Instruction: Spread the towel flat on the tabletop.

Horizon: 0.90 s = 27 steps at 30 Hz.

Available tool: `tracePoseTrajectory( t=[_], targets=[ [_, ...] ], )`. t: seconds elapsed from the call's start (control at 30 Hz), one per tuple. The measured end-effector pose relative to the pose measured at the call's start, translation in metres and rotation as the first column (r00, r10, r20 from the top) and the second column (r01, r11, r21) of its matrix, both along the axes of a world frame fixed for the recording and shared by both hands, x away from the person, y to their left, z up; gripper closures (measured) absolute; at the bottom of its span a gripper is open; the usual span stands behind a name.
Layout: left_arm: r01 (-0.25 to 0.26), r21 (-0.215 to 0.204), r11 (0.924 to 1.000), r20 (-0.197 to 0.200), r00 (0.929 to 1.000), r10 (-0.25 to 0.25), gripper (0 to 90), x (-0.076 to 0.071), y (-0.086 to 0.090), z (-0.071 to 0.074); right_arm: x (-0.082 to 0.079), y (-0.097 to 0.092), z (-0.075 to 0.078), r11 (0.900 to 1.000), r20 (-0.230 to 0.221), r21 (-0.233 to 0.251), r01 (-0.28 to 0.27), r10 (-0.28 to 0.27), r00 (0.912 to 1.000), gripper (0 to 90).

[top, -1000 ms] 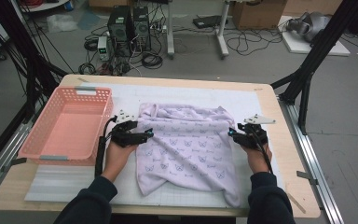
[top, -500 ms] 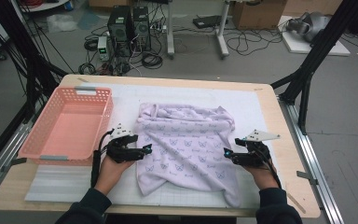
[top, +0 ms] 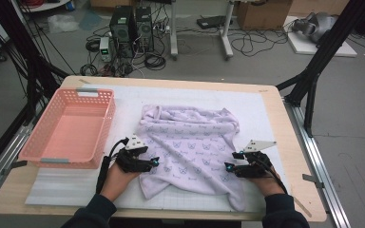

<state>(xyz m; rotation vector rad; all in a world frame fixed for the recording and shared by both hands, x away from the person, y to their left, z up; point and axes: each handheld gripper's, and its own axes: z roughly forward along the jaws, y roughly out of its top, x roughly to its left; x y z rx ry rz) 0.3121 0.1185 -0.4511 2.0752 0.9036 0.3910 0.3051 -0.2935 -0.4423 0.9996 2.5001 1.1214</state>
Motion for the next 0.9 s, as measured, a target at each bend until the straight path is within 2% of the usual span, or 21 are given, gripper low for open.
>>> tracePoseTrajectory(
  t=[0.03, 0.07, 0.13, 0.2, 0.3, 0.33, 0.37, 0.5, 0.57, 0.63, 0.7, 0.8, 0.83, 0.9],
  targets=[
    [0.008, 0.021, 0.9997, 0.018, 0.9998, -0.008, 39.0, -0.001, -0.002, 0.0, 0.001, 0.002, -0.003, 0.9996, 0.008, -0.029, 0.001, 0.0, 1.0, 45.0],
    [0.03, 0.024, 0.9992, 0.026, 0.9992, -0.031, 44.0, -0.002, -0.002, 0.0, 0.0, 0.003, -0.003, 0.9994, 0.015, -0.036, 0.005, -0.005, 0.9999, 46.1],
    [0.07, 0.035, 0.9969, 0.039, 0.9967, -0.071, 59.3, -0.005, -0.005, 0.001, 0.001, 0.004, -0.002, 0.9988, 0.02, -0.049, 0.005, -0.004, 0.9998, 50.3],
    [0.098, 0.045, 0.9942, 0.047, 0.9939, -0.1, 72.7, -0.007, -0.008, 0.002, 0.002, 0.004, -0.001, 0.999, 0.018, -0.046, 0.002, -0.001, 0.9998, 58.4],
    [0.094, 0.04, 0.9948, 0.047, 0.9943, -0.095, 85.3, -0.007, -0.009, 0.001, 0.002, 0.006, -0.001, 0.9989, 0.018, -0.045, -0.012, 0.013, 0.9998, 74.8],
    [0.088, 0.029, 0.9957, 0.041, 0.9952, -0.09, 86.3, -0.006, -0.009, 0.001, 0.002, 0.007, -0.001, 0.9988, 0.014, -0.043, -0.026, 0.026, 0.9995, 80.5],
    [0.083, 0.025, 0.9962, 0.036, 0.9958, -0.084, 86.7, -0.005, -0.008, 0.001, 0.002, 0.008, 0.0, 0.9986, 0.015, -0.045, -0.028, 0.029, 0.9995, 82.4],
    [0.025, 0.006, 0.9997, 0.044, 0.9987, -0.025, 87.2, 0.002, -0.003, 0.004, 0.004, 0.009, 0.0, 0.9983, 0.035, -0.055, -0.022, 0.024, 0.9991, 85.0],
    [-0.011, -0.024, 0.9996, 0.05, 0.9987, 0.012, 87.4, 0.007, 0.002, 0.004, 0.008, 0.008, 0.0, 0.9974, 0.071, -0.072, 0.012, -0.007, 0.9975, 85.4],
    [-0.037, -0.02, 0.9991, 0.044, 0.9983, 0.038, 87.4, 0.014, 0.006, 0.006, 0.015, 0.007, 0.0, 0.9965, 0.099, -0.065, 0.052, -0.045, 0.9941, 85.4],
    [-0.06, -0.028, 0.9978, 0.055, 0.9966, 0.061, 87.4, 0.02, 0.01, 0.01, 0.023, 0.005, 0.0, 0.9945, 0.127, -0.057, 0.088, -0.08, 0.9887, 85.4],
    [-0.095, -0.076, 0.9926, 0.042, 0.9943, 0.098, 87.5, 0.034, 0.012, 0.012, 0.034, 0.004, 0.0, 0.9906, 0.161, -0.055, 0.125, -0.114, 0.9803, 85.4],
    [-0.107, -0.071, 0.9918, 0.029, 0.9936, 0.109, 87.5, 0.039, 0.011, 0.012, 0.038, 0.004, 0.0, 0.9889, 0.17, -0.059, 0.136, -0.124, 0.9776, 85.4],
    [-0.13, -0.065, 0.9893, 0.031, 0.9907, 0.133, 87.5, 0.048, 0.01, 0.012, 0.047, 0.005, 0.0, 0.9869, 0.186, -0.053, 0.153, -0.141, 0.9725, 85.6]
  ],
)
